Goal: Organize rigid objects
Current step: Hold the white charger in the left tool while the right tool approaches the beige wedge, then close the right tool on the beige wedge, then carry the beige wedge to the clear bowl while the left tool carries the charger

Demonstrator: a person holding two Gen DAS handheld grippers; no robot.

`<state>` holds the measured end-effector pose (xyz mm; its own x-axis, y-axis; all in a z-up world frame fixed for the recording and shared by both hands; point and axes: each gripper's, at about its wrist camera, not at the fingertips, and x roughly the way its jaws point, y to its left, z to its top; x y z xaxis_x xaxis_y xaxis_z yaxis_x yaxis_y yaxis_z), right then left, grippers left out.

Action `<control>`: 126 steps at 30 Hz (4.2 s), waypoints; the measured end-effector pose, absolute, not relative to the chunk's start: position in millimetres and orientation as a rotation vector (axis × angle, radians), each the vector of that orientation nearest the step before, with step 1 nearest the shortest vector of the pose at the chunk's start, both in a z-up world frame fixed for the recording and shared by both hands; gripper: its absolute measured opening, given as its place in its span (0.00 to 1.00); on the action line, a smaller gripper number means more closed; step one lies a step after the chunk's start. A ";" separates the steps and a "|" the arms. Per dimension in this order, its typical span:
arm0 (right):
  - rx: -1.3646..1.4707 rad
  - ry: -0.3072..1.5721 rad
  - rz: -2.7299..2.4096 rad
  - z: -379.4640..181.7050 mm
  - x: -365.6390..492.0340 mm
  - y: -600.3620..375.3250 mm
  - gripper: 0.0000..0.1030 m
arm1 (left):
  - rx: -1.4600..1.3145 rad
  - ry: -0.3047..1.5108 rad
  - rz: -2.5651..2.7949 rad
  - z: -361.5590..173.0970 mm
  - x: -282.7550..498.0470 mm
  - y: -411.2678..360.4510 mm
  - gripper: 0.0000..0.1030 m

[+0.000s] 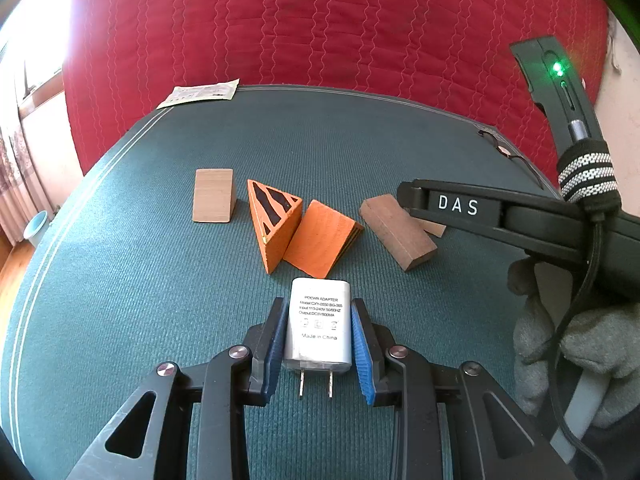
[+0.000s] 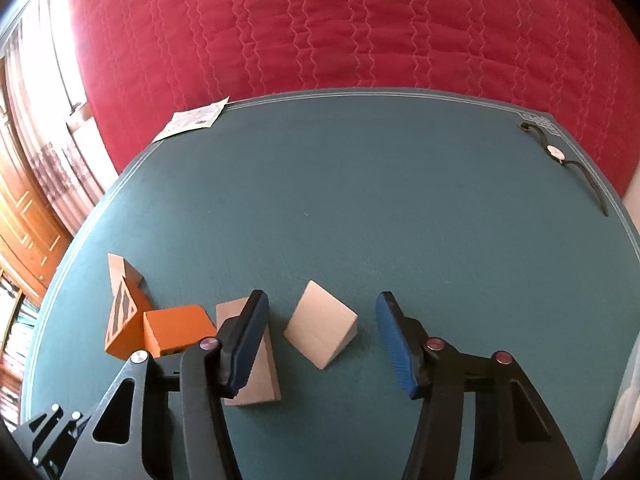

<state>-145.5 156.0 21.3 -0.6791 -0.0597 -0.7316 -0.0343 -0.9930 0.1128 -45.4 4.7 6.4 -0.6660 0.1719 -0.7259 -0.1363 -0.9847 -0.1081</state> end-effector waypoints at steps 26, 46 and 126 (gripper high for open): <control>1.230 -0.192 -2.841 20.5 -138.9 155.7 0.55 | -1.192 -0.066 2.721 6.8 -44.4 5.9 0.31; 1.252 -0.081 -2.904 15.2 -148.2 152.2 0.38 | -1.191 -0.065 2.720 6.0 -44.7 4.8 0.31; 1.081 -0.538 -3.427 61.2 81.4 399.8 0.44 | -1.055 0.151 2.464 49.4 -10.9 161.8 0.31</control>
<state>81.4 399.8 61.2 -0.7152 0.3621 -0.5978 -0.5280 -0.8404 0.1225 -10.9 161.8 49.4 -0.6046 0.3628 -0.7091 -0.4465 -0.8916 -0.0755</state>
